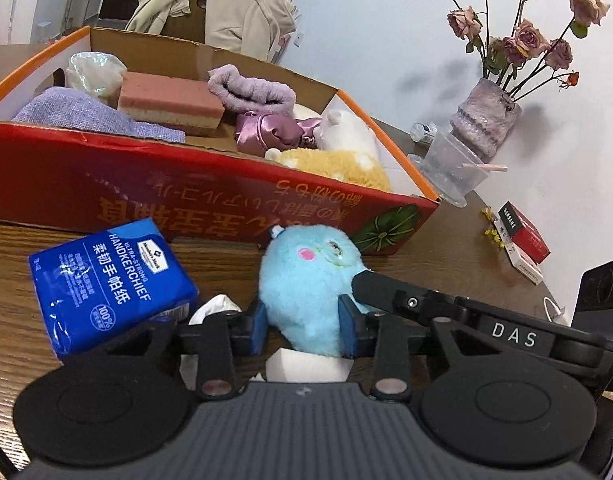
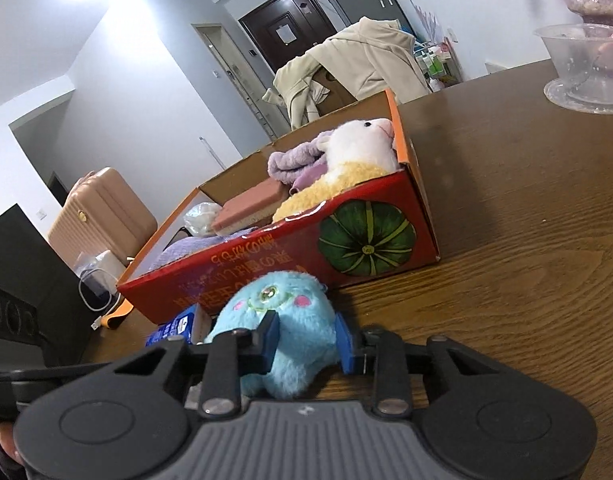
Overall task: Organize soft objects
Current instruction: 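Grasp the light-blue plush with the left tool while the right grips it too, then carry the blue plush into the box and open both tools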
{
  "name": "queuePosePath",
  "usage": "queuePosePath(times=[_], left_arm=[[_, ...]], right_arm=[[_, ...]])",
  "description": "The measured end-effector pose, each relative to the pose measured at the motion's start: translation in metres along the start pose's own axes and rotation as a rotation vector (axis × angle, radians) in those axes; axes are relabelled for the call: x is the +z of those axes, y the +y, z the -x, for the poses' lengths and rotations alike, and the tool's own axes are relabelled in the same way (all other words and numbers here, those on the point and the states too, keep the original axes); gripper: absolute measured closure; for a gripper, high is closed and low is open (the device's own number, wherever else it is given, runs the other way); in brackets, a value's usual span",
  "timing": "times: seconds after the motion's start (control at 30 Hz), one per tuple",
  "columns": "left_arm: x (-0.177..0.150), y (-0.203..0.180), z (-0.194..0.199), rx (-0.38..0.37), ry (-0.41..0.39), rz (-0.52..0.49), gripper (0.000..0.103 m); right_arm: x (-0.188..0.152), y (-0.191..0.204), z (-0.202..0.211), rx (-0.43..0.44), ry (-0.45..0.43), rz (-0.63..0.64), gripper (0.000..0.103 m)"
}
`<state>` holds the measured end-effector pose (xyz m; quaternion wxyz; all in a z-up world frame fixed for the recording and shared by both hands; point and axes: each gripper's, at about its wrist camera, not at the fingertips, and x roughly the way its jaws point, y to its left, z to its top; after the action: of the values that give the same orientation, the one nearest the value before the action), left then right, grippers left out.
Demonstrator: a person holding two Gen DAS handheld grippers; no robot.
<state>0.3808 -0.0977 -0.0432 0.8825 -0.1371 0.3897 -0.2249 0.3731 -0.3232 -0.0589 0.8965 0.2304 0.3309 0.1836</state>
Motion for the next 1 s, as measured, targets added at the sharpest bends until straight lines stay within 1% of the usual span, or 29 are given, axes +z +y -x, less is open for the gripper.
queuePosePath(times=[0.03, 0.1, 0.13, 0.17, 0.2, 0.27, 0.33, 0.6, 0.73, 0.83, 0.93, 1.0], left_arm=[[0.0, -0.001, 0.001, 0.003, -0.002, -0.002, 0.068], [0.0, -0.007, 0.005, 0.005, -0.018, -0.016, 0.07], [0.001, -0.011, 0.009, 0.006, -0.03, -0.02, 0.071], [0.001, -0.015, 0.016, 0.002, -0.043, -0.027, 0.072], [0.001, -0.021, 0.023, -0.016, -0.055, -0.036, 0.073], [-0.002, -0.036, 0.043, -0.031, -0.089, -0.062, 0.074], [-0.008, -0.047, 0.062, -0.037, -0.119, -0.084, 0.077], [-0.047, -0.051, 0.144, -0.154, -0.181, -0.022, 0.08], [-0.054, -0.051, 0.173, -0.178, -0.216, -0.037, 0.081], [-0.05, -0.043, 0.184, -0.202, -0.235, -0.028, 0.081], [-0.036, -0.033, 0.186, -0.229, -0.25, -0.01, 0.082], [-0.02, -0.026, 0.182, -0.244, -0.254, 0.001, 0.082]], right_arm=[[0.0, 0.0, 0.0, 0.002, 0.0, -0.003, 0.074], [0.001, 0.0, 0.004, 0.001, -0.01, 0.007, 0.078], [0.001, 0.001, 0.009, 0.003, -0.017, 0.015, 0.081], [0.002, 0.004, 0.014, 0.006, -0.028, 0.025, 0.087], [0.001, 0.008, 0.019, 0.023, -0.035, 0.031, 0.089], [-0.002, 0.02, 0.034, 0.044, -0.054, 0.047, 0.098], [-0.008, 0.035, 0.051, 0.021, -0.077, 0.082, 0.098], [-0.043, 0.084, 0.128, 0.032, -0.132, 0.129, 0.098], [-0.055, 0.108, 0.149, 0.029, -0.154, 0.157, 0.098], [-0.056, 0.123, 0.153, 0.02, -0.171, 0.181, 0.098], [-0.046, 0.136, 0.149, 0.006, -0.179, 0.204, 0.098], [-0.037, 0.142, 0.143, -0.006, -0.184, 0.22, 0.098]])
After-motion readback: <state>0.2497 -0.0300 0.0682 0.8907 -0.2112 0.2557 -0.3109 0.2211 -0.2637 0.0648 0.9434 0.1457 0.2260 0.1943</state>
